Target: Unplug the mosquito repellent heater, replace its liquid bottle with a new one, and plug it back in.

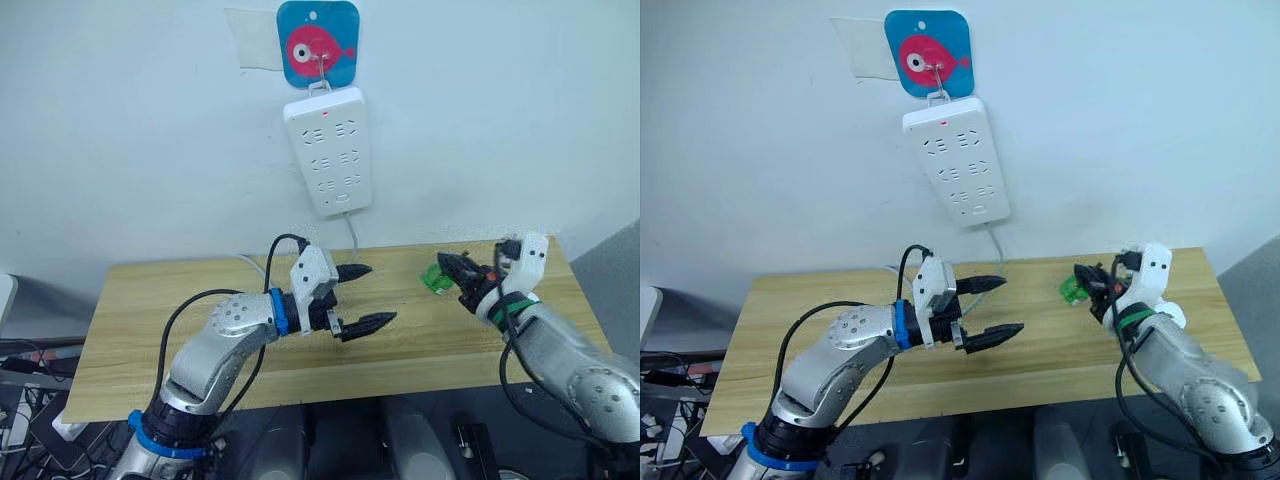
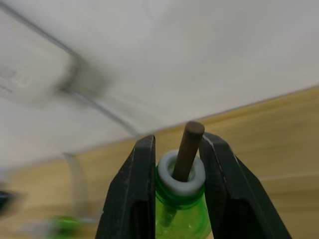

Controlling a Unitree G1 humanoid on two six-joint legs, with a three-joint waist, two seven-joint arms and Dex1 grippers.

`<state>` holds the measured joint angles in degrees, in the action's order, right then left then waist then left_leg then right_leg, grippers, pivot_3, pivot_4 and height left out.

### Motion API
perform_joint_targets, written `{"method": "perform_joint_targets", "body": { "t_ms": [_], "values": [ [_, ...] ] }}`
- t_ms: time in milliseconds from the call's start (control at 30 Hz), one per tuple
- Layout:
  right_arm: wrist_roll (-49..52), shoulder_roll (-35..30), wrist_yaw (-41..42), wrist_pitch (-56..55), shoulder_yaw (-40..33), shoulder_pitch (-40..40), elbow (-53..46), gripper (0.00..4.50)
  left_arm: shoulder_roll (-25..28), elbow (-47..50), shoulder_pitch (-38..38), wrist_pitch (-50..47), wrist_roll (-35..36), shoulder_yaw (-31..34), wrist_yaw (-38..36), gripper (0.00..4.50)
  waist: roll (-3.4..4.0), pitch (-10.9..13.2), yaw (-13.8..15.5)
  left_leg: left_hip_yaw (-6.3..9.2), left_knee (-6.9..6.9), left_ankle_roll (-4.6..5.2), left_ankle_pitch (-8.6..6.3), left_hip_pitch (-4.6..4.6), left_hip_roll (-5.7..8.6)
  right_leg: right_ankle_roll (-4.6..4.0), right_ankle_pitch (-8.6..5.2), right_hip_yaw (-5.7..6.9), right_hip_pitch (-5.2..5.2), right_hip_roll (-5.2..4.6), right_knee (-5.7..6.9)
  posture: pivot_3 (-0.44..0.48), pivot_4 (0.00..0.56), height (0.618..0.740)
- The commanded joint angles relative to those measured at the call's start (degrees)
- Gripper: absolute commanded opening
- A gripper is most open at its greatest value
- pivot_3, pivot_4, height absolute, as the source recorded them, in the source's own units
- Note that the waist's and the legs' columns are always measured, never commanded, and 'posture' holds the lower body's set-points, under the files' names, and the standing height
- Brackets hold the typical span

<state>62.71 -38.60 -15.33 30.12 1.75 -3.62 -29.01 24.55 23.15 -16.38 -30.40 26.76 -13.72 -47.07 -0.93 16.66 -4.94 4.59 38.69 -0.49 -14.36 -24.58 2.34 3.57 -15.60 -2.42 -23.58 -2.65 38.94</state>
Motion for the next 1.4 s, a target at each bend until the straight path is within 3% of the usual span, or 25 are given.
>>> {"method": "perform_joint_targets", "body": {
  "t_ms": [33,200,333,800,1400],
  "values": [
    [-19.04,-0.39,6.32,-7.14,3.01,2.11,1.03,0.87,1.11,2.69,-0.58,-1.21,0.26,-2.47,-1.84,4.50,0.00,0.00,0.08,0.00,0.00,0.00,0.00,0.00,0.00,0.00,0.00,0.00,0.00,0.01,0.00,-0.119,0.298,0.740],
    [-34.66,3.99,10.00,-15.40,3.29,2.61,9.11,0.87,0.09,0.92,-1.58,0.15,-2.70,-4.10,-0.36,4.50,-0.01,0.01,0.22,-0.03,0.01,-0.01,0.00,0.01,0.01,0.00,0.00,-0.06,0.02,-0.01,0.01,-0.099,0.299,0.740],
    [-40.95,8.41,13.43,-19.81,2.91,1.67,15.39,0.87,-0.28,0.38,-1.89,-0.69,-3.25,-4.46,0.25,4.50,-0.01,0.01,0.24,-0.02,-0.01,-0.01,0.00,0.02,-0.02,-0.01,0.01,-0.07,0.01,-0.03,0.01,-0.091,0.295,0.740],
    [-49.75,17.35,19.96,-26.12,-1.85,-0.06,25.39,0.87,-1.40,-0.66,-2.95,1.04,-3.85,-3.47,0.55,4.50,0.01,0.03,0.27,-0.01,-0.03,-0.01,0.00,0.05,0.00,-0.02,0.01,-0.05,0.01,-0.22,0.04,-0.084,0.311,0.740],
    [-56.77,21.11,22.40,-31.50,-3.78,-1.88,34.09,0.87,-0.52,-0.73,-2.48,3.26,-6.38,-5.00,-0.38,4.50,0.03,0.05,0.25,-0.03,-0.03,-0.01,0.00,0.08,0.01,-0.02,0.01,-0.06,0.02,-0.27,0.04,-0.076,0.315,0.740]
  ]
}}
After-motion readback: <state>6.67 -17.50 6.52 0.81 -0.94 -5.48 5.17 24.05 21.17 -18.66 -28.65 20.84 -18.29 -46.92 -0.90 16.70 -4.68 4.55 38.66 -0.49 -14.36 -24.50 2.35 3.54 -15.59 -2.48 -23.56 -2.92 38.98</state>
